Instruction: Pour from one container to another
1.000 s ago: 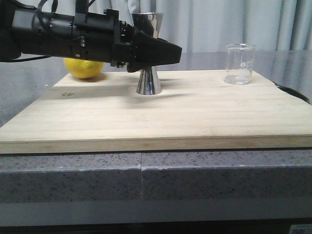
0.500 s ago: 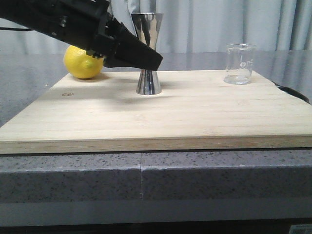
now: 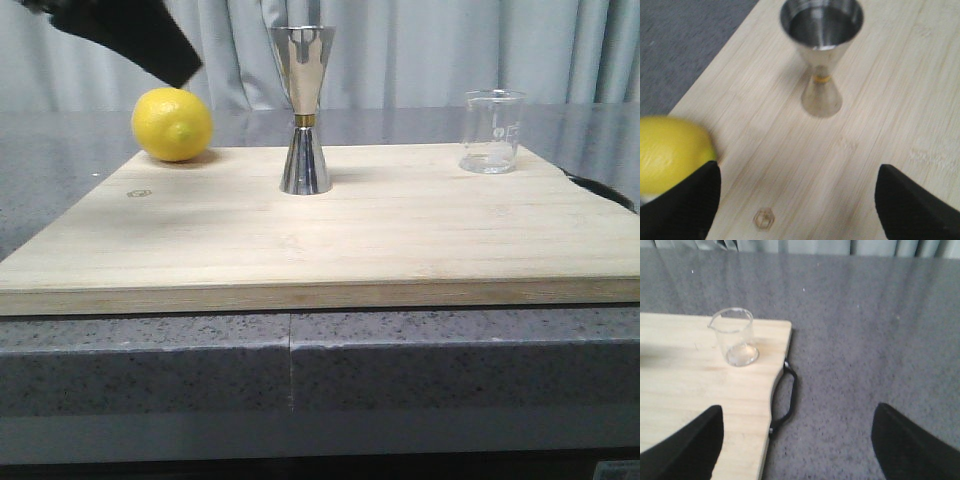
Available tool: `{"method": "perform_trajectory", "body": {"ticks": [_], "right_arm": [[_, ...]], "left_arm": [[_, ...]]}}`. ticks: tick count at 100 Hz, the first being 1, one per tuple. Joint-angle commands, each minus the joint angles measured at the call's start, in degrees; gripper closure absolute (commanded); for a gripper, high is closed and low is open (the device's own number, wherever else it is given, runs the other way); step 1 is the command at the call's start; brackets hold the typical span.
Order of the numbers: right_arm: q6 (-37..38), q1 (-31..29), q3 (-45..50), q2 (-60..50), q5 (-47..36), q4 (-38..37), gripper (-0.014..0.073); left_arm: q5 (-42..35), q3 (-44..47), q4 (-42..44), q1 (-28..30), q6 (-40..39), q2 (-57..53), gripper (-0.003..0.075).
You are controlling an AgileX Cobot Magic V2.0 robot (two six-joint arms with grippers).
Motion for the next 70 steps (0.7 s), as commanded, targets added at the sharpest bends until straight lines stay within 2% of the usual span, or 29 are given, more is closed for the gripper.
{"method": "perform_trajectory", "body": {"ticks": [1,9,14,23,36,46,61,70], "right_arm": [[-0.5,-0.4,-4.2,-0.2,4.4,1.0,0.0049],[-0.5,-0.4,-7.0,-0.2,11.5,1.4,0.0049],[-0.5,-0.4,-8.8,-0.2,15.9,1.7,0.0049],[-0.5,-0.4,-11.7,-0.2,23.0,1.8,0.0049],[-0.5,-0.4,-14.9,-0.2,30.4,1.8,0.0049],[-0.5,-0.4,-16.4,-0.2,33.3,1.8,0.0049],[-0.5,-0.4,-16.9,-0.2,34.0,1.8,0.0049],[-0.5,-0.4,-16.9,-0.2,34.0,1.6,0.0049]], "left_arm": [[1.0,-1.7,10.1,0.3,-15.3,-6.6,0.0141],[5.6,-1.7,17.1,0.3,-23.7,-10.2,0.0141],[9.3,-1.7,19.3,0.3,-26.2,-12.4,0.0141],[16.1,-1.7,20.1,0.3,-26.7,-15.9,0.0156],[18.7,-1.7,20.2,0.3,-27.2,-19.3,0.0158],[22.4,-1.7,21.0,0.3,-29.5,-20.9,0.0158],[23.2,-1.3,25.3,0.3,-42.0,-23.2,0.0158],[21.1,-0.3,30.2,0.3,-50.2,-25.5,0.0158]]}}
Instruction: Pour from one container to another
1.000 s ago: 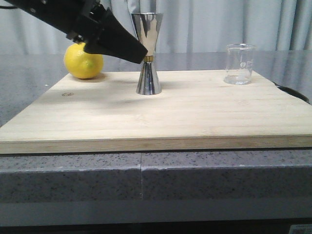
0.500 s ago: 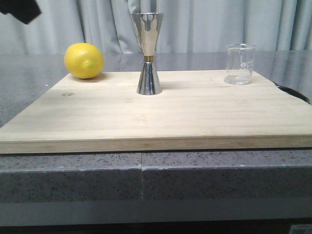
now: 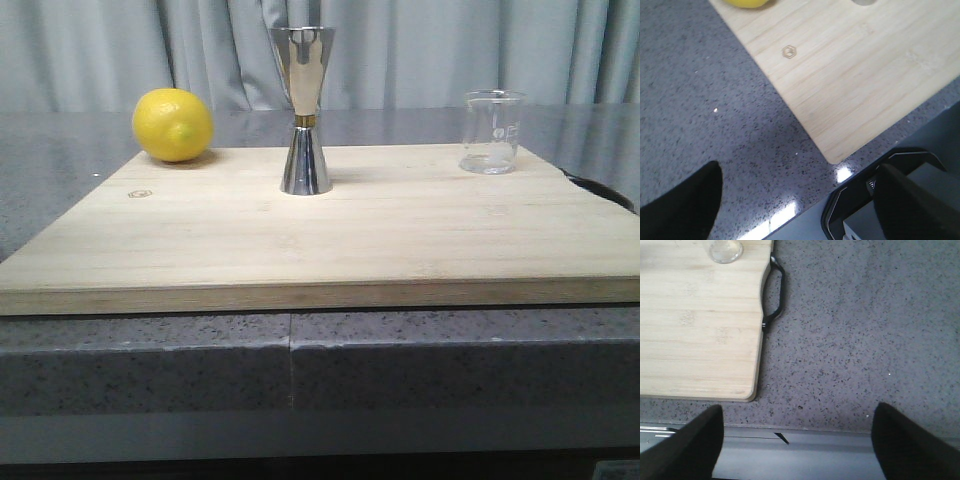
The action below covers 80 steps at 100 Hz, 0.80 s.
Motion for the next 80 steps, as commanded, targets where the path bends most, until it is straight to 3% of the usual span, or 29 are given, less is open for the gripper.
{"method": "perform_trajectory", "body": {"ticks": [1,30,66,73,80], "right_arm": [[-0.5,-0.4,-2.0,-0.1,-2.7,-0.3,0.0049],[-1.2,-0.4,-2.0,-2.3,-6.9,-1.3,0.0049],[-1.2,-0.4,-1.4,-8.8,-12.7,-2.2,0.0050],[-1.2,-0.4,-1.4,-9.1,-12.9,-2.3,0.0076],[-1.2,-0.4,-1.4,-9.1,-12.9,-2.3,0.0164]], "left_arm": [[-1.6,-0.5,4.3,0.2,-8.7,-3.4,0.0158],[-13.7,10.8,16.4,0.2,-24.9,-16.6,0.0158],[-20.4,20.3,17.5,0.2,-26.8,-27.0,0.0162],[-20.9,20.7,17.5,0.2,-26.8,-27.0,0.0204],[-21.5,20.7,17.4,0.2,-26.8,-27.0,0.0287]]}}
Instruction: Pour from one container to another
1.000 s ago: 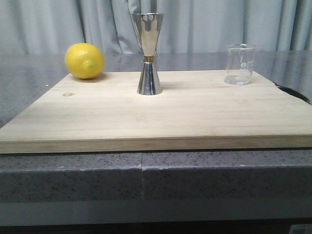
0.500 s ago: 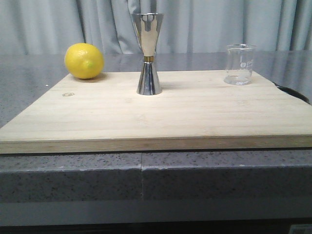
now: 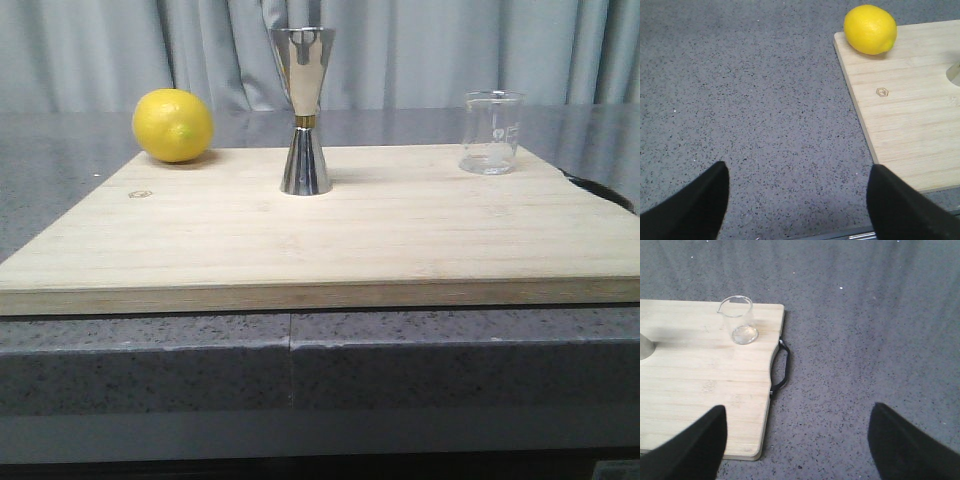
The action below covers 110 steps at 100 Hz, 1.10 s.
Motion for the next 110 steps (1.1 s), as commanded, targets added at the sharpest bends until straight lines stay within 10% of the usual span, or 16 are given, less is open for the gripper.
{"method": "perform_trajectory", "body": {"ticks": [1,36,110], "right_arm": [[-0.6,-0.4,-1.4,0.2,-4.6,-1.2,0.0187],[-0.6,-0.4,-1.4,0.2,-4.6,-1.2,0.0610],[-0.6,-0.4,-1.4,0.2,-4.8,-0.6,0.0656]], "left_arm": [[-5.4,-1.2,0.7,0.2,-0.6,0.1,0.0307],[-7.0,-1.2,0.7,0.2,-0.6,0.1,0.0742],[-7.0,-0.9,-0.3,0.2,-0.6,-0.3,0.0741]]}}
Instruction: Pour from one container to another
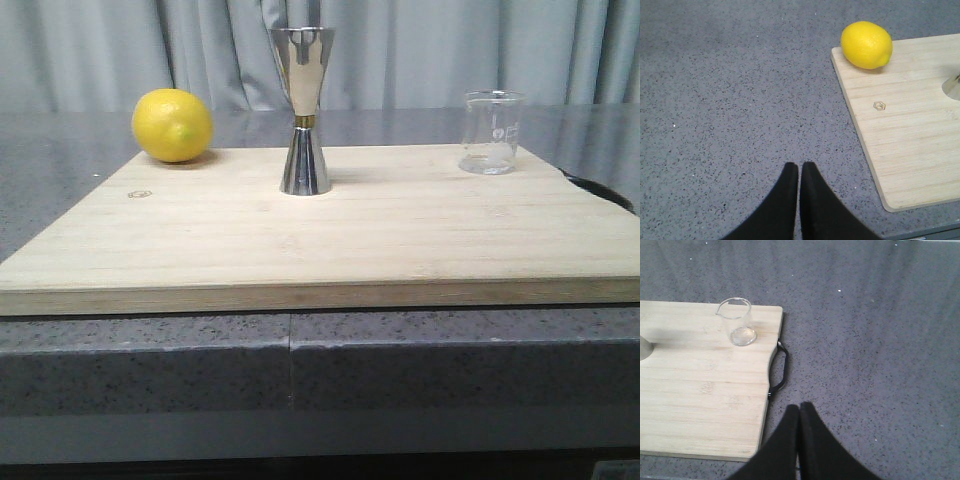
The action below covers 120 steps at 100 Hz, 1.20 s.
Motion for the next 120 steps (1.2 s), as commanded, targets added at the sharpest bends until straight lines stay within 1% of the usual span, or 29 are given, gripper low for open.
{"method": "perform_trajectory", "body": {"ticks": [1,6,14,25,38,49,59,72,78,82,94,120], "right_arm": [[-0.3,-0.4,-1.4,0.2,-4.6,-0.3,0.0656],[-0.3,-0.4,-1.4,0.2,-4.6,-0.3,0.0656],[-0.3,-0.4,-1.4,0.2,-4.6,-0.3,0.0656],[-0.3,-0.4,-1.4,0.2,-4.6,-0.3,0.0656],[-0.3,-0.4,-1.4,0.2,-4.6,-0.3,0.0656],[-0.3,-0.4,-1.4,0.2,-4.6,-0.3,0.0656],[-0.3,-0.4,-1.4,0.2,-4.6,-0.3,0.0656],[-0.3,-0.4,-1.4,0.2,-4.6,-0.3,0.0656],[-0.3,-0.4,-1.4,0.2,-4.4,-0.3,0.0656],[-0.3,-0.4,-1.4,0.2,-4.4,-0.3,0.0656],[-0.3,-0.4,-1.4,0.2,-4.4,-0.3,0.0656],[-0.3,-0.4,-1.4,0.2,-4.4,-0.3,0.0656]], "left_arm": [[-4.6,-0.9,-1.2,0.2,-0.6,-0.5,0.0741],[-5.4,0.5,-3.7,1.0,-0.2,-1.7,0.0741],[-10.3,4.7,-4.1,4.2,4.5,-5.5,0.0741],[-20.7,13.8,-8.1,10.4,8.9,-12.0,0.0741],[-33.1,25.7,-11.2,15.9,10.2,-21.0,0.0741],[-42.0,35.2,-11.2,17.4,10.2,-27.8,0.0741],[-47.7,42.0,-11.1,17.4,10.2,-32.6,0.0741],[-52.8,48.2,-11.1,17.4,10.2,-36.2,0.0741],[-57.2,50.7,-11.1,17.4,10.2,-36.0,0.0741],[-55.2,50.5,-11.1,17.4,10.2,-36.1,0.0741],[-55.3,50.5,-10.9,17.4,11.5,-36.1,0.0741],[-55.3,50.5,-11.7,17.4,11.5,-36.1,0.0741]]}}
